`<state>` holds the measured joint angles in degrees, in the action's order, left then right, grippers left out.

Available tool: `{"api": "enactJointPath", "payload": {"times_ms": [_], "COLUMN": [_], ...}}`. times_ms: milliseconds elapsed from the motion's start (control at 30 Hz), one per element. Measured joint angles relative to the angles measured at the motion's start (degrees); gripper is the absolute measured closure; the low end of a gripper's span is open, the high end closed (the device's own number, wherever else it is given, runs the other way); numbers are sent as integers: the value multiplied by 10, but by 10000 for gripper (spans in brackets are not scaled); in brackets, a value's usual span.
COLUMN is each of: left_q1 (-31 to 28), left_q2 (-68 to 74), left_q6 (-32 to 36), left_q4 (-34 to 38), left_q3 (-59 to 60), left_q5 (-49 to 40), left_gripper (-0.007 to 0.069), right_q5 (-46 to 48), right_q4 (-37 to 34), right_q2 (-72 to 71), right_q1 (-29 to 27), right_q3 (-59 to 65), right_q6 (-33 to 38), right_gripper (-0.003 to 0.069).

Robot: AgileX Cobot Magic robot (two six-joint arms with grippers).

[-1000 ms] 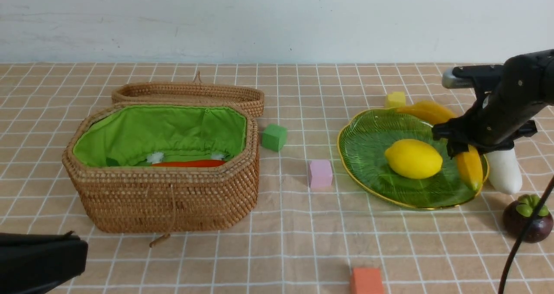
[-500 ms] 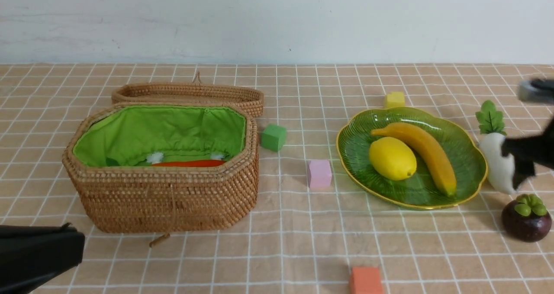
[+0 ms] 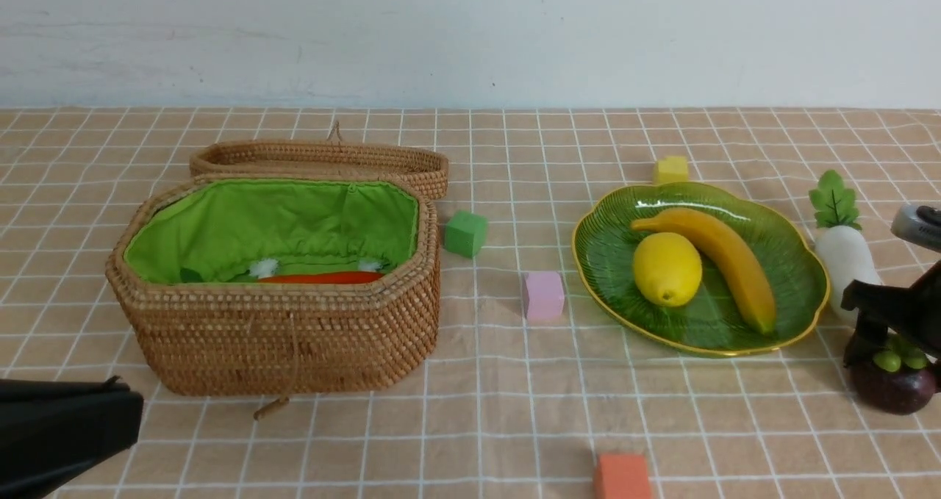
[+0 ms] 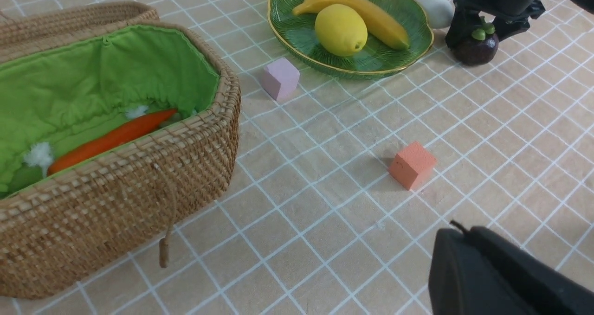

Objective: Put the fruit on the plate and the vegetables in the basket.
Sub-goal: Use the right arm to grab a mangosteen and put it into the right plate

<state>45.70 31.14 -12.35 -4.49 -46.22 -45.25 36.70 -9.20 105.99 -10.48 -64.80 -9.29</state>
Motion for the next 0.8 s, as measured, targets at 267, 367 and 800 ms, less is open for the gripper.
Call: {"api": "enactJointPath", "payload": {"times_ms": [267, 367, 800], "left_q1": [0, 0, 0], "left_q2": [2, 4, 4], "left_q6": [0, 0, 0], "left_q4": [0, 0, 1], "left_q3": [0, 0, 0], "left_q5": [3, 20, 42], "left_gripper": [638, 638, 638], "right_q5": [47, -2, -128], "right_q4": [-21, -67, -128], "right_q2": [-83, -120, -23], "right_q1": [11, 54, 157], "right_q3": [6, 6, -25], "right_q6": [17, 65, 191], "right_gripper": [88, 88, -14]}}
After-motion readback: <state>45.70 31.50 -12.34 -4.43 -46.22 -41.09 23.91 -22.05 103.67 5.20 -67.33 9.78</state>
